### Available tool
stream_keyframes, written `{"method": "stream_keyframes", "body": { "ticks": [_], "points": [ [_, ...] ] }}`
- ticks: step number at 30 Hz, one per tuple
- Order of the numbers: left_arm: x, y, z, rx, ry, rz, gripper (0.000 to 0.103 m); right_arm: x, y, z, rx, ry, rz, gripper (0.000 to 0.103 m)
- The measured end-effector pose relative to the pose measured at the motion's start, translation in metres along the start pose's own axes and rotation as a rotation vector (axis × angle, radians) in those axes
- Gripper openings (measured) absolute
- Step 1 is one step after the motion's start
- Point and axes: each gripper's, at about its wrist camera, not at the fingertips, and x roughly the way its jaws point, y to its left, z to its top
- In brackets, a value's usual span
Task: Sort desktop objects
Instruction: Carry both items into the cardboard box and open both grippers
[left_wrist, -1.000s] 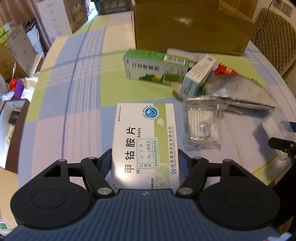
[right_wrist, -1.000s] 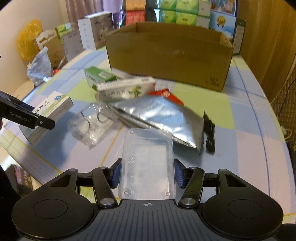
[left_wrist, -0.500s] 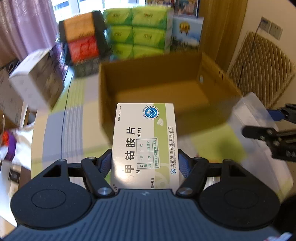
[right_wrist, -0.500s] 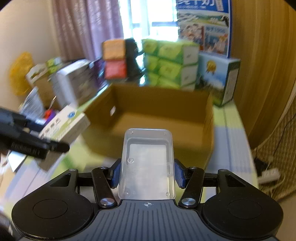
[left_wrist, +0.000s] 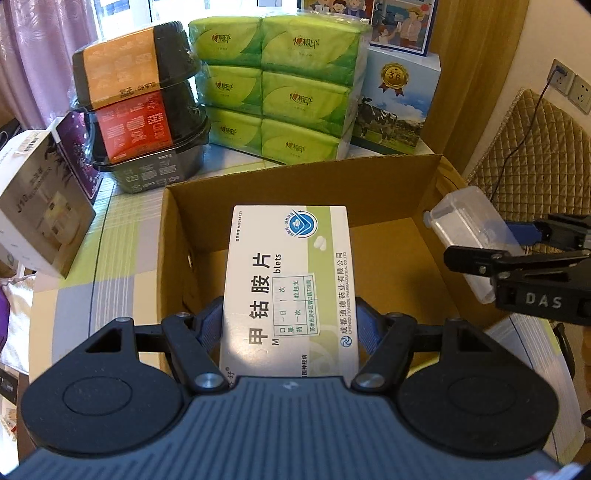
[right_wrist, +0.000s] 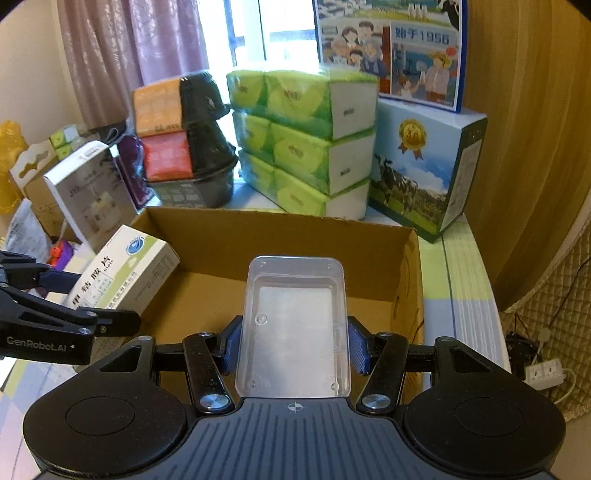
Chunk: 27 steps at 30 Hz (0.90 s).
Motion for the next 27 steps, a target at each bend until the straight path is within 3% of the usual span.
{"method": "stream_keyframes", "body": {
  "ticks": [11, 13, 14, 15, 22, 27],
  "points": [
    [0.012, 0.005, -0.003, -0.027, -0.023, 0.006, 0.068, 0.026, 0.001, -0.009, 0.003, 0.038, -0.01, 0.054],
    [0.007, 0.006, -0.007, -0.03, -0.034, 0.009, 0.068, 0.027, 0.0, -0.008, 0.014, 0.035, 0.012, 0.06],
    [0.003, 0.008, -0.009, -0.034, -0.038, 0.009, 0.068, 0.025, -0.001, -0.008, 0.019, 0.029, 0.027, 0.072],
    [-0.001, 0.009, -0.012, -0.038, -0.043, 0.01, 0.069, 0.022, -0.001, -0.009, 0.022, 0.017, 0.032, 0.077],
    [-0.043, 0.015, -0.039, -0.06, -0.098, 0.031, 0.078, -0.027, 0.005, -0.019, 0.014, -0.069, 0.015, 0.083],
    [-0.092, 0.008, -0.072, -0.086, -0.149, 0.026, 0.087, -0.092, 0.021, -0.051, 0.01, -0.153, 0.044, 0.099]
  ]
}}
